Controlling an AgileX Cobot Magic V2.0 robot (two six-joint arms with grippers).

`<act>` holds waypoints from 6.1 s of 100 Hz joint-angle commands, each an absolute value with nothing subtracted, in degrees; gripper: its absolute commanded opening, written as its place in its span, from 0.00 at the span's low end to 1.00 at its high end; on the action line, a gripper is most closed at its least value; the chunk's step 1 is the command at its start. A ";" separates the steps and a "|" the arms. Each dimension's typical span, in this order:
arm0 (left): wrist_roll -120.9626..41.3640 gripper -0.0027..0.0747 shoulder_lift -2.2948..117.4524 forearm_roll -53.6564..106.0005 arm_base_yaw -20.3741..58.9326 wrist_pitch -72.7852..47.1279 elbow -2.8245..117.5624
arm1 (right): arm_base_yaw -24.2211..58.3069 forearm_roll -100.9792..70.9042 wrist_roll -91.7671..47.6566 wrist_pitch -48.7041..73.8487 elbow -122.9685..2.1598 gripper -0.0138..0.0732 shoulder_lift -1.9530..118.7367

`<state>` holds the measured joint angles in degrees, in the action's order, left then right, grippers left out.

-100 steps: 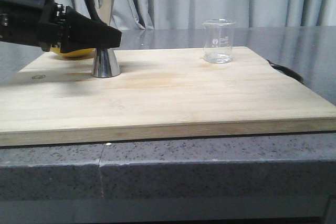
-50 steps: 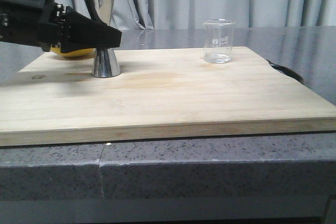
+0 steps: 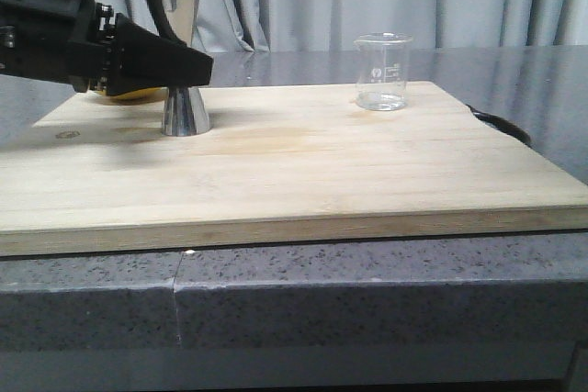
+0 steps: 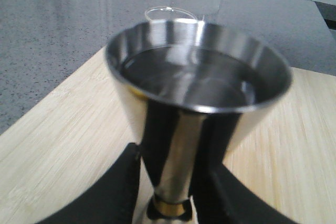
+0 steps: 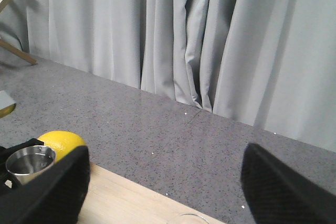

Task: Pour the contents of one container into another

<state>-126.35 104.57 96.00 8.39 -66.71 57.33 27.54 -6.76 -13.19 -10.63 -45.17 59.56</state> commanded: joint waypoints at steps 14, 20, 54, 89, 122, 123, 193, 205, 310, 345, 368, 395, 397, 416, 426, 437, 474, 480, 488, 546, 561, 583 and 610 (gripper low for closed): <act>-125.62 0.41 102.27 99.18 8.73 -72.04 58.90 | 27.67 -6.34 -13.84 -14.96 -46.61 0.77 58.32; -125.62 0.45 102.27 99.18 8.73 -72.04 58.90 | 27.67 -6.34 -13.84 -14.96 -46.61 0.77 58.32; -120.99 0.76 101.89 96.55 8.50 -72.04 58.90 | 27.67 -6.34 -13.84 -14.96 -46.61 0.77 58.32; -118.00 0.75 97.46 90.82 6.41 -71.73 58.90 | 27.67 -6.34 -13.84 -14.74 -46.61 0.77 58.32; -111.14 0.75 92.14 83.56 -2.29 -71.98 58.90 | 27.67 -6.34 -13.84 -14.29 -46.61 0.77 58.32; -110.87 0.75 91.98 83.23 -2.54 -71.98 58.90 | 27.67 -6.34 -13.84 -14.14 -46.61 0.77 58.32; -95.01 0.21 73.20 106.83 -28.10 -70.58 62.53 | 3.08 -12.49 -15.72 -13.06 -46.61 0.77 58.18; -90.28 0.12 72.60 106.83 -28.76 -69.53 66.57 | -1.17 -12.19 -15.72 -11.10 -46.61 0.77 57.22; -92.99 0.01 69.00 101.01 -4.77 -22.41 77.55 | -2.85 -6.57 -15.82 -7.43 -46.61 0.77 48.24; -92.40 0.01 47.98 94.20 3.96 -16.63 59.71 | -2.85 -6.35 -15.82 6.46 -46.61 0.77 34.95; -92.40 0.01 31.01 95.10 3.96 -10.04 40.29 | -2.73 -6.35 -15.82 16.20 -43.79 0.59 24.11; -92.37 0.01 12.89 99.46 3.96 -9.43 22.18 | -2.73 -7.84 -15.82 23.45 -39.17 0.20 9.26; -92.37 0.01 11.71 99.46 3.96 -9.40 21.19 | -2.73 -8.49 -15.82 24.05 -38.89 0.18 8.54; -92.37 0.01 4.60 99.46 3.96 -8.94 14.48 | -2.73 -12.27 -15.82 28.77 -31.23 0.10 -0.58; -92.37 0.01 3.92 99.22 3.96 -8.79 11.71 | -2.73 -12.86 -15.82 30.47 -27.37 0.10 -1.09; -92.37 0.01 3.92 99.22 3.96 -8.36 8.11 | -2.73 -14.20 -15.82 29.53 -23.95 0.10 -1.19; -92.37 0.01 4.02 102.03 3.96 -4.94 1.66 | -2.73 -14.20 -15.82 8.34 -12.14 0.10 -1.19; -92.37 0.01 4.02 102.03 3.96 -4.66 1.66 | -2.73 -14.20 -15.82 7.21 -11.94 0.10 -1.19; -92.37 0.01 4.02 102.03 3.96 -4.47 1.66 | -2.73 -14.20 -15.82 7.57 -11.94 0.10 -1.19; -92.37 0.01 4.02 102.83 3.96 -7.13 1.66 | -2.73 -14.20 -15.82 8.35 -11.94 0.10 -1.19; -92.37 0.01 4.02 102.83 3.96 -7.13 1.66 | -2.73 -14.20 -15.82 8.35 -11.94 0.10 -1.19; -92.37 0.01 4.02 102.83 3.96 -7.13 1.66 | -2.73 -14.20 -15.82 8.35 -11.94 0.10 -1.19; -90.47 0.01 3.58 101.06 3.96 -3.85 3.38 | -2.73 -14.20 -15.82 8.35 -11.94 0.10 -1.19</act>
